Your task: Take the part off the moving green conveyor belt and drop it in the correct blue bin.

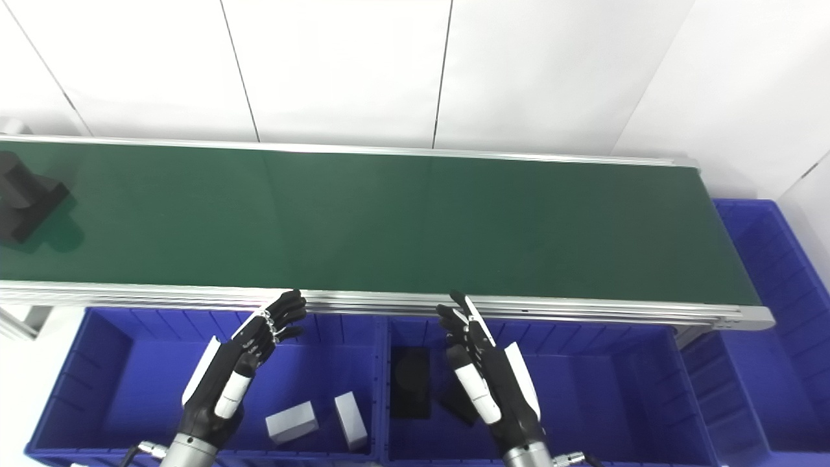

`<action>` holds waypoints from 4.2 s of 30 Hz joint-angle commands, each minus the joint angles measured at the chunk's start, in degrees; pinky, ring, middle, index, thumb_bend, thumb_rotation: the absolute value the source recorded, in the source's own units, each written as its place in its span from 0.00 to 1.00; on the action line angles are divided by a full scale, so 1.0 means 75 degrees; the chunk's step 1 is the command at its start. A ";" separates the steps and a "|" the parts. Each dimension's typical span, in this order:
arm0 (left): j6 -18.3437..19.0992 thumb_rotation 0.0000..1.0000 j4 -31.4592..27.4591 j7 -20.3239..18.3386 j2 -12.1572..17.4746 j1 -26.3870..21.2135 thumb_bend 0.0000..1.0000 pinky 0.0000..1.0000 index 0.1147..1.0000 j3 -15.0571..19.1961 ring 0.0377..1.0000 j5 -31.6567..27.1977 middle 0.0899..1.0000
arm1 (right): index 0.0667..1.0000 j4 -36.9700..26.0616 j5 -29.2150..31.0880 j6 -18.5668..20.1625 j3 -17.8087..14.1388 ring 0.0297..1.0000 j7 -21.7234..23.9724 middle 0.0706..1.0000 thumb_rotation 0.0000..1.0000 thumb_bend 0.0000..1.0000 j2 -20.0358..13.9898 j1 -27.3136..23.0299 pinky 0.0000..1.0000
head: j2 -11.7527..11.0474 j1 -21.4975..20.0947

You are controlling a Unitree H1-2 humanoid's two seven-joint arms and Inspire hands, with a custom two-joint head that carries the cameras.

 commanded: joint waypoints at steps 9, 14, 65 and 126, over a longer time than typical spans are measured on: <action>-0.0161 0.94 -0.0129 -0.0004 0.0086 -0.0074 0.75 0.82 0.86 0.0000 0.86 0.0072 0.87 | 0.97 -0.0171 0.0039 -0.0125 -0.0018 0.87 0.0018 0.88 1.00 0.62 0.0050 -0.0050 0.85 | -0.0025 0.0012; -0.0174 0.94 -0.0117 -0.0003 0.0094 -0.0084 0.75 0.82 0.86 -0.0002 0.87 0.0064 0.88 | 0.97 -0.0126 0.0042 -0.0167 -0.0017 0.88 0.0019 0.88 1.00 0.62 0.0045 -0.0063 0.85 | -0.0028 0.0009; -0.0174 0.93 -0.0196 0.0011 0.0096 -0.0080 0.75 0.82 0.87 -0.0005 0.87 0.0131 0.88 | 0.97 -0.0194 -0.0072 -0.0136 0.0000 0.87 0.0002 0.88 0.99 0.61 0.0048 -0.0063 0.84 | 0.0025 -0.0015; -0.0998 0.75 0.1531 0.0701 -0.0730 -0.0791 0.72 0.73 0.79 -0.0344 0.81 0.1065 0.83 | 0.99 0.1218 0.0105 -0.2578 -0.0861 0.86 -0.0080 0.86 0.81 0.83 -0.0659 -0.0789 0.80 | -0.1436 0.2043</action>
